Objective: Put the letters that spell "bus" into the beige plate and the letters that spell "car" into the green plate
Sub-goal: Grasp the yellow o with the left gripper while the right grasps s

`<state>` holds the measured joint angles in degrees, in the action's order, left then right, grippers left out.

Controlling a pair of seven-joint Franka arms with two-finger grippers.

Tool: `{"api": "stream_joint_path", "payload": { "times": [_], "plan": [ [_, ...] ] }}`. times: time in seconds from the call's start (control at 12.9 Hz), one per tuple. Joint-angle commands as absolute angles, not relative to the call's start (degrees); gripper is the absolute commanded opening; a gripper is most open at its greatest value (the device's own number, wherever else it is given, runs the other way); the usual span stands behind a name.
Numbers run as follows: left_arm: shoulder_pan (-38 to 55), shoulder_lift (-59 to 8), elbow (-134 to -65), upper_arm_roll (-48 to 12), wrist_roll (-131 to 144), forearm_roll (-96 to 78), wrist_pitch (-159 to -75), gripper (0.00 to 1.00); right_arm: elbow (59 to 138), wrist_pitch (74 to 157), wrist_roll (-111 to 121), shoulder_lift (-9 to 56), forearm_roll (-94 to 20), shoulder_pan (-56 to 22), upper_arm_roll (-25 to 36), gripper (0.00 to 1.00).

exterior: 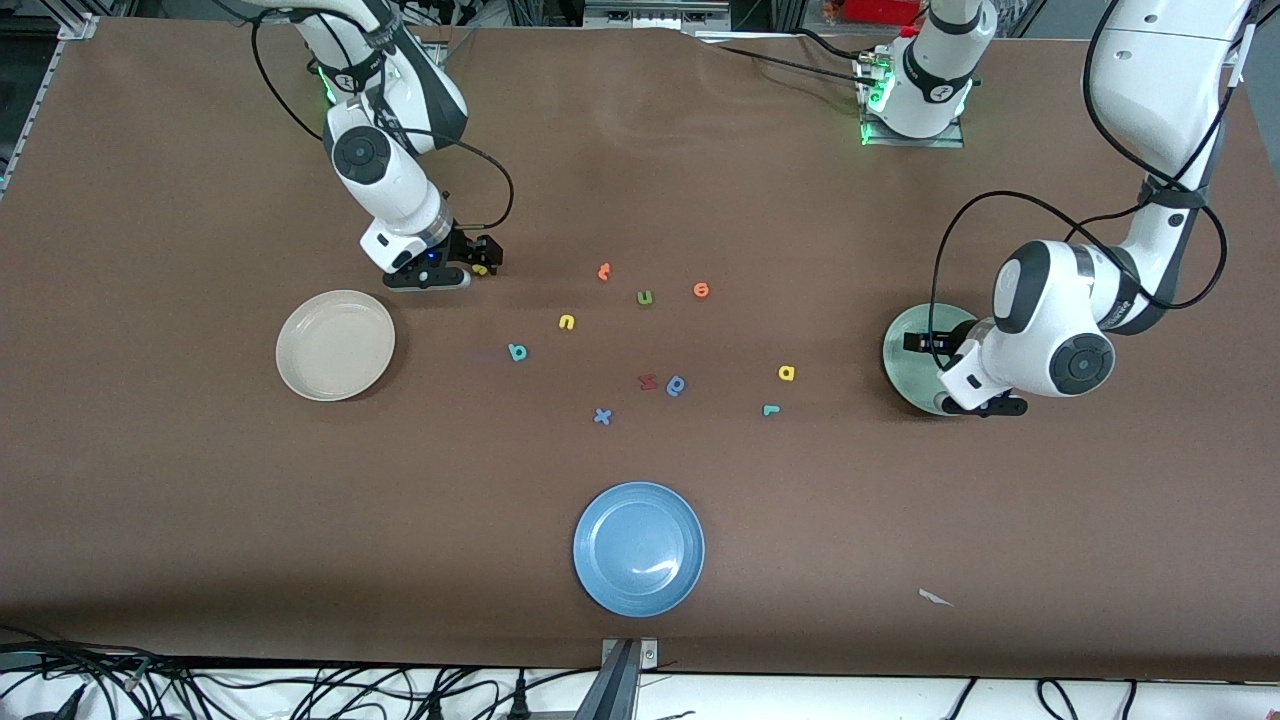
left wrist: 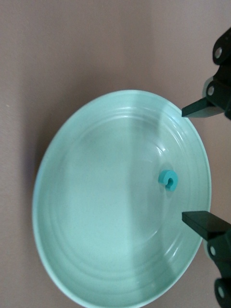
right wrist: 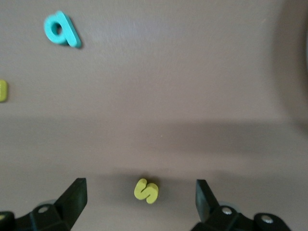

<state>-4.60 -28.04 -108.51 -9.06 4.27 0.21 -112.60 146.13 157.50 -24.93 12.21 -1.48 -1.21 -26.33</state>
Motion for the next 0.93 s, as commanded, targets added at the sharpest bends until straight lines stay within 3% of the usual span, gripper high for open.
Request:
{"api": "stream_joint_path", "payload": {
  "times": [0.0, 0.23, 0.54, 0.85],
  "plan": [
    [-3.5, -26.3, -107.3, -10.3, 7.4, 0.4, -112.4, 0.87, 146.3, 160.1, -25.4, 15.2, -1.1, -0.9, -26.8, 1.0],
    [-3.3, -26.2, -104.9, -14.0, 16.5, -2.5, -114.1, 0.87, 147.7, 162.8, -26.4, 16.6, -1.1, -1.2, -26.9, 1.0],
    [-2.6, -27.0, -105.7, -19.4, 30.5, -3.1, -124.3, 0.85, 148.8, 162.8, -26.7, 16.3, -1.1, -1.6, -26.9, 0.99],
    [2.5, -30.8, -106.6, -19.2, 38.7, -1.1, -131.7, 0.85, 148.9, 162.8, -26.7, 16.2, -1.1, -3.0, -26.9, 0.88]
  ]
}}
